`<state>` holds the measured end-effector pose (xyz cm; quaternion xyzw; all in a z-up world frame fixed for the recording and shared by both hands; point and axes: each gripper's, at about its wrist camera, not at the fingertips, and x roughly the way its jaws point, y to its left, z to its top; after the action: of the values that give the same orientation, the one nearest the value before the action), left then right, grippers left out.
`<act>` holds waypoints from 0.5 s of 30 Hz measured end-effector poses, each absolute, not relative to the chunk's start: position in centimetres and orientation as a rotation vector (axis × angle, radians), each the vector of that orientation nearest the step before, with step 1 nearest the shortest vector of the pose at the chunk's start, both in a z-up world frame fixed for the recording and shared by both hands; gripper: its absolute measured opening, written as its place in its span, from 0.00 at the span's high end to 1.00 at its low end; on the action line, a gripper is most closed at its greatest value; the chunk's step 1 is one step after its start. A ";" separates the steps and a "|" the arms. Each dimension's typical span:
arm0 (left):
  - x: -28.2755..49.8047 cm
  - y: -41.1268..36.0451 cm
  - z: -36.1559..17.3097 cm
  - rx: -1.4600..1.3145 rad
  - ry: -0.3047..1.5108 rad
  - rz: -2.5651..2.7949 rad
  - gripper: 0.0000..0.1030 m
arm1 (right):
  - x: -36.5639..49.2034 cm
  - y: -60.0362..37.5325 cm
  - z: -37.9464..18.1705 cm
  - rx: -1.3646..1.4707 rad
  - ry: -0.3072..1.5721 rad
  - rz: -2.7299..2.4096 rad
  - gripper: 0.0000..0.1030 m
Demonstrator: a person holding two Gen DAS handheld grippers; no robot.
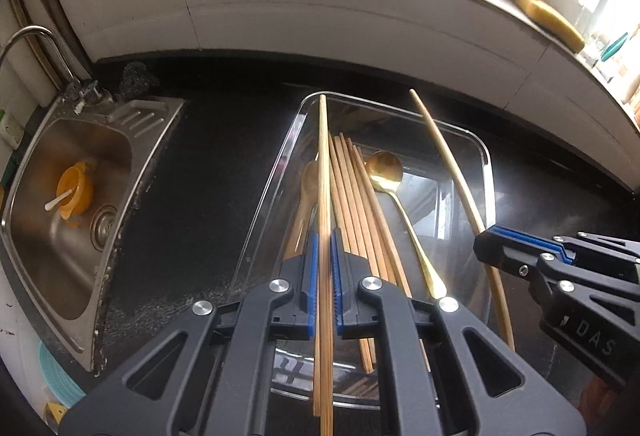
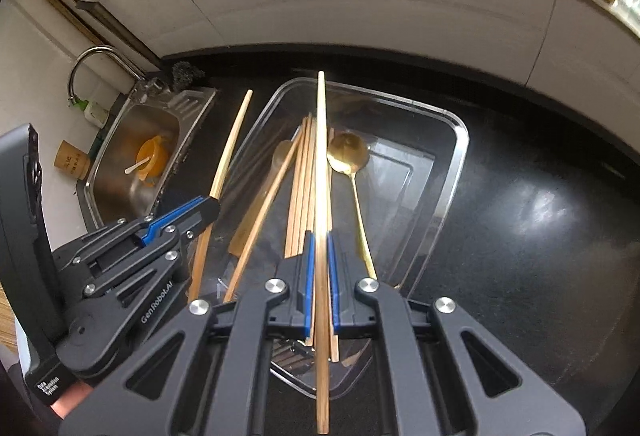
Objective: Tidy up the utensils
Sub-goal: 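Lift both chopsticks and carry them over the clear tray, then open the left tool into the tray while the right tool releases its chopstick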
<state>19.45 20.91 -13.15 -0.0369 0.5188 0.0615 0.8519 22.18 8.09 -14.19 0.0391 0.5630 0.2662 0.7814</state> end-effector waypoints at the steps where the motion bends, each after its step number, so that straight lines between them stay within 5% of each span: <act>1: 19.6 20.9 -13.4 -0.078 1.096 0.130 0.94 | 22.5 8.3 -14.4 0.081 1.221 0.574 0.93; 15: 20.8 21.4 -15.6 -0.074 1.140 0.120 0.94 | 23.9 9.0 -15.7 0.092 1.248 0.564 0.93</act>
<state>20.82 21.39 -15.55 -0.0351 0.5392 0.0569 0.8395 23.92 9.02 -15.73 0.0425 0.5763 0.2603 0.7735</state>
